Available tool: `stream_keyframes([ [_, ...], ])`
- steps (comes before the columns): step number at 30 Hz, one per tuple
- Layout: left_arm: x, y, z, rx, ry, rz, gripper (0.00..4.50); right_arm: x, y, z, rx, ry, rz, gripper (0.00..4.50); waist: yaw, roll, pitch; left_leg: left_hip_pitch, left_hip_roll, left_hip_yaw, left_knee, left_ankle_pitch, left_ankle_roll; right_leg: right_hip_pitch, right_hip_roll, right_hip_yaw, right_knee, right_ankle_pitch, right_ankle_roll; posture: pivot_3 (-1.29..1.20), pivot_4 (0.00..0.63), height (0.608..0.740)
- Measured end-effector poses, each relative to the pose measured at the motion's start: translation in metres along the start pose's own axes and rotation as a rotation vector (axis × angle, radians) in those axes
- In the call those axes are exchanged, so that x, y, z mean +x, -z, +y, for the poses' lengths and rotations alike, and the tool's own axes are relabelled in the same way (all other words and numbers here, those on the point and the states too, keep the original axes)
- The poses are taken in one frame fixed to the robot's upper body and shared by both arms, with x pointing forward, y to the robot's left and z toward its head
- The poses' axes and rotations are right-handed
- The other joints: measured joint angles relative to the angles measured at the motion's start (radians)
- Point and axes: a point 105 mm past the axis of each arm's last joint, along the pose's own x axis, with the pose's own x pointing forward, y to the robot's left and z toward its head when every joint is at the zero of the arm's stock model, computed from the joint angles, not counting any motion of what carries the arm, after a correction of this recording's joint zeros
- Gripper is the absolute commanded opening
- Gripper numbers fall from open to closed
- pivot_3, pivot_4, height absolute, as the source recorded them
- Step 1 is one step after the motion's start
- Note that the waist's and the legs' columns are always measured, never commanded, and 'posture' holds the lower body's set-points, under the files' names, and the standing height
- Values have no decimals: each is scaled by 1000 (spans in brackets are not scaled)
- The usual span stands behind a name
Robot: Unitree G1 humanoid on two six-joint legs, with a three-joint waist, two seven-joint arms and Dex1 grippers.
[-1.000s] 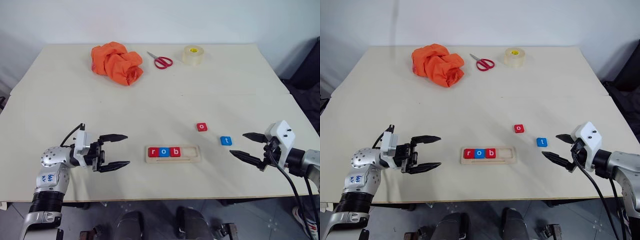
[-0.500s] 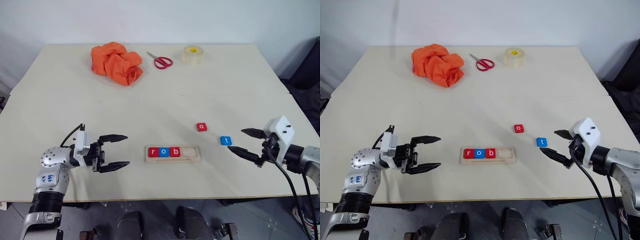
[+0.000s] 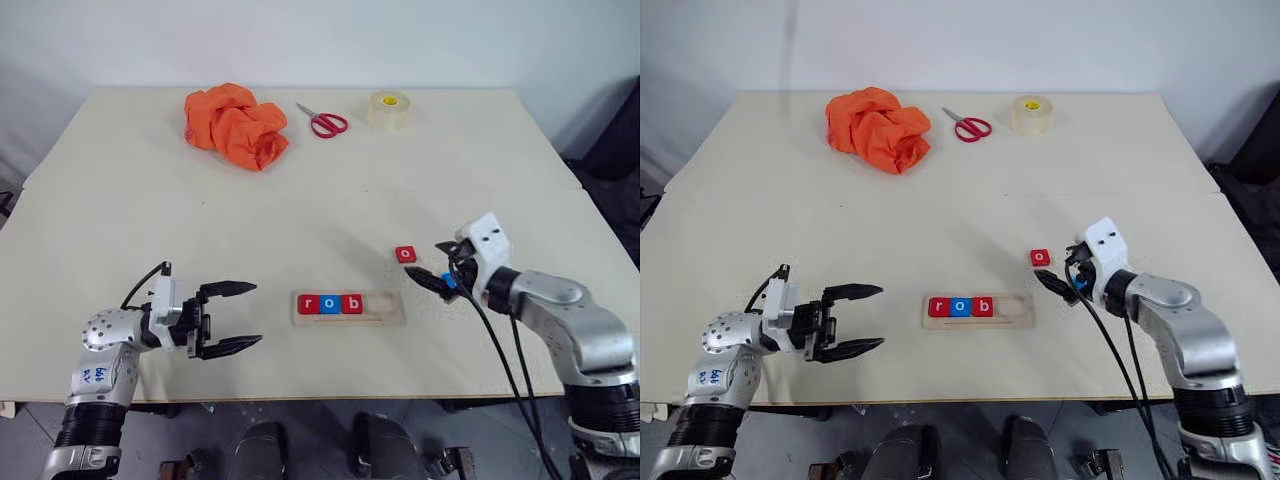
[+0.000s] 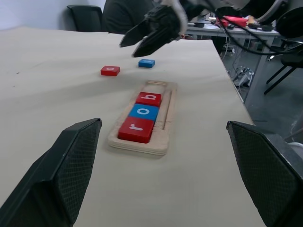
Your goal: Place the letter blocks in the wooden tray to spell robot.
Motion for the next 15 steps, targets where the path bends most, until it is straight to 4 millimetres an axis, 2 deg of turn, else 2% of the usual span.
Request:
stream_keyframes([
  [7,1,-1,-3,6,-12,-1,4500,32,4,4,81,101,-8,4461,-4,0,0,0,0,1,0,0,0,-1,0,0,1,0,0,0,150,740],
  [13,0,1,-4,-5,-25,2,4500,43,16,7,131,151,16,4461,-5,0,0,0,0,1,0,0,0,-1,0,0,1,0,0,0,150,740],
  [15,-1,1,-4,-9,-27,3,4500,47,16,10,150,174,9,4086,-7,0,0,0,0,0,0,0,0,0,0,0,1,0,0,0,150,740],
])
